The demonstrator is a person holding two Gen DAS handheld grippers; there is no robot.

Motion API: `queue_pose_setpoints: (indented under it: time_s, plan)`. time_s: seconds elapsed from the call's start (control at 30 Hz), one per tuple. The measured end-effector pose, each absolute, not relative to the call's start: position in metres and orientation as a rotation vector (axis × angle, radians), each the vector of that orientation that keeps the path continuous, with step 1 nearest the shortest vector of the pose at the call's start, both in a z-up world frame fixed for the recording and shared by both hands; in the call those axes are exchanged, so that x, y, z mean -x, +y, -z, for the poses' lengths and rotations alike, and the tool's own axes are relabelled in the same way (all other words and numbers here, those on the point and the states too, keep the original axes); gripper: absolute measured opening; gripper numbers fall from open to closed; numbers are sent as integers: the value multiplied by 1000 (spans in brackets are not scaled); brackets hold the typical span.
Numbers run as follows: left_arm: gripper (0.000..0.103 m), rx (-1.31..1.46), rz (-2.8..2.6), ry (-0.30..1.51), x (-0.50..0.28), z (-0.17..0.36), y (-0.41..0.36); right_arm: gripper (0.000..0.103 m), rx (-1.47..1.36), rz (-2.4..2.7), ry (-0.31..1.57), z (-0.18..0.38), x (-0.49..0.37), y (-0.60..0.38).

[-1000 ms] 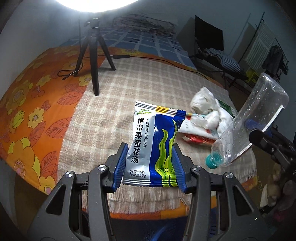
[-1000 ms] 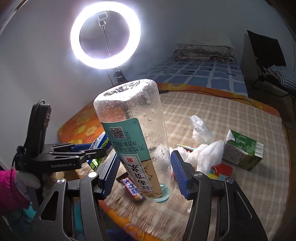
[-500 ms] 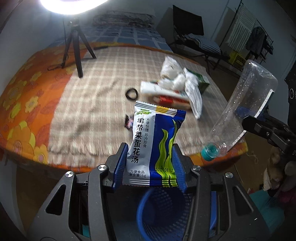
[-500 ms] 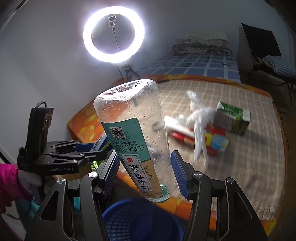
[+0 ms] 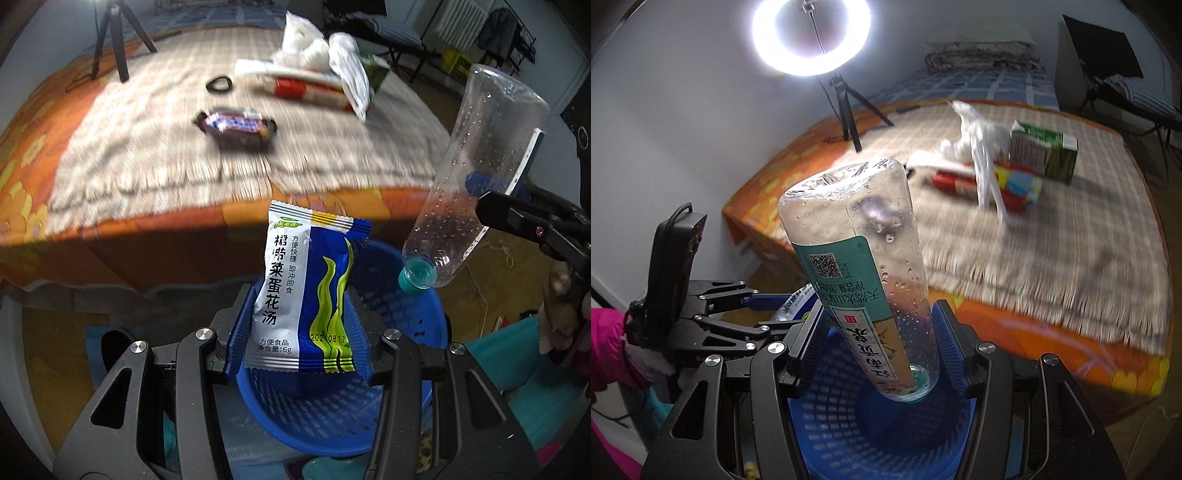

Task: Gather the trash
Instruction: 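Carry packet and bottle to the blue basket and open both tools, then grasp the chocolate wrapper with the left tool while the right tool grasps the white plastic bag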

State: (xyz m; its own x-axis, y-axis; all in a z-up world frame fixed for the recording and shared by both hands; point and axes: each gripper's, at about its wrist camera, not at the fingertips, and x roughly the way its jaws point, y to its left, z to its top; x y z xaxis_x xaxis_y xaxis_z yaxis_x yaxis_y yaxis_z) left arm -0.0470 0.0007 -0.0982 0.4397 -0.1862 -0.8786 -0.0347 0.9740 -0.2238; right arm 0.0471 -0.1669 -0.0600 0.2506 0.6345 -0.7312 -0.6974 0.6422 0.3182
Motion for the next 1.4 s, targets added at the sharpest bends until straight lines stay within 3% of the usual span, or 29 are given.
queue_pose_setpoints:
  time_s: [0.6, 0.87, 1.4]
  plan:
    - [49, 141, 129, 1270, 70, 161, -33, 56, 126, -854, 1139, 129, -13, -176]
    - [56, 120, 128, 1292, 73, 168, -33, 57, 134, -834, 1206, 146, -11, -177]
    - [57, 119, 120, 1304, 69, 174, -35, 57, 135, -796, 1266, 159, -13, -179]
